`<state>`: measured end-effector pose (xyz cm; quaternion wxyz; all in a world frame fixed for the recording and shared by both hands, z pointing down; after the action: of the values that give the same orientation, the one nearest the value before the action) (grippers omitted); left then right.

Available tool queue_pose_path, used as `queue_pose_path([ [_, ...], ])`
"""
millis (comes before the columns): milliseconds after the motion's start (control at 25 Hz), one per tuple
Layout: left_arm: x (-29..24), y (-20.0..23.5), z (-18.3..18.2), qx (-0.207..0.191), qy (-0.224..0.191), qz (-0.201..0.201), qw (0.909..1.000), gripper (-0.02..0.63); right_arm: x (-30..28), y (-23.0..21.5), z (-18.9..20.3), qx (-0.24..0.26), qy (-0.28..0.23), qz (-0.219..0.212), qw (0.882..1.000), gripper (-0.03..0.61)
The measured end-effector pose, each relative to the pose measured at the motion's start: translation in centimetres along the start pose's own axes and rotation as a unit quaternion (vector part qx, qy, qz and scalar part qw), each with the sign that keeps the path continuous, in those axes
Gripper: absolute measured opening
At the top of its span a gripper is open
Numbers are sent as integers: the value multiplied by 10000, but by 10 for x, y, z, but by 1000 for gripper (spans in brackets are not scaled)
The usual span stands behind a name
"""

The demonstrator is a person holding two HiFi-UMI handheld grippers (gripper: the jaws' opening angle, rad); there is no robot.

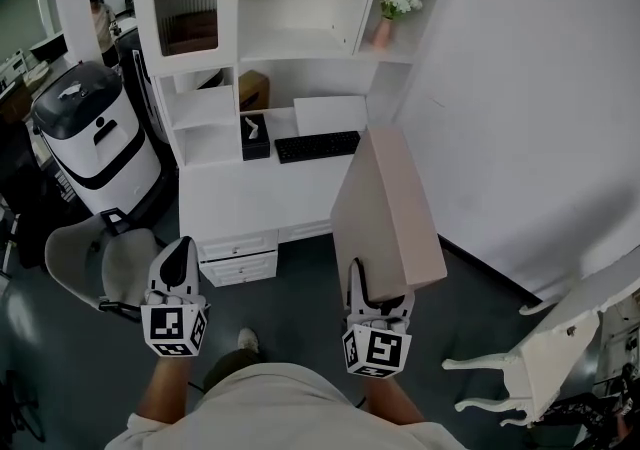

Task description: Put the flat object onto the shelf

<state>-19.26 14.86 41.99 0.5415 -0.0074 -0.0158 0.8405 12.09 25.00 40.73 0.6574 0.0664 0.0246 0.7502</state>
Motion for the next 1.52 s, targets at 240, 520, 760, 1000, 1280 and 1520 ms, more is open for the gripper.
queue_pose_path([
  [240,-24,3,5,32,-40,-49,10000,2,-28,-2,7,-5,1,-86,10000,267],
  [520,-71,13,10,103,-77,8,9999,2,-68,-2,12,84,47,-81,9999,267],
  [760,-126,19,13,104,-96,161,9998,2,-118,-7,17,106,89,5,9999,267],
  [1000,-186,39,12,150,-53,286,9995,2,-179,-4,16,96,122,111,9998,267],
  [1280,-256,74,13,174,-3,432,9989,2,-250,7,17,105,180,262,9994,267],
  [1520,-302,98,16,180,30,592,9981,2,-297,18,17,141,188,393,9990,267],
])
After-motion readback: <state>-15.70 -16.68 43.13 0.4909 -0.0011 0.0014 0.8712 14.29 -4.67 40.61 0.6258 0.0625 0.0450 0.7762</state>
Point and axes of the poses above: the fingertips, and each gripper's own axes: x backward along the fingers, y to its left, z out of its underside, the point moved 1 cm from there along x, backward along the fingers, and after that the axes turned 2 degrees about x, right-handed, at the moved point
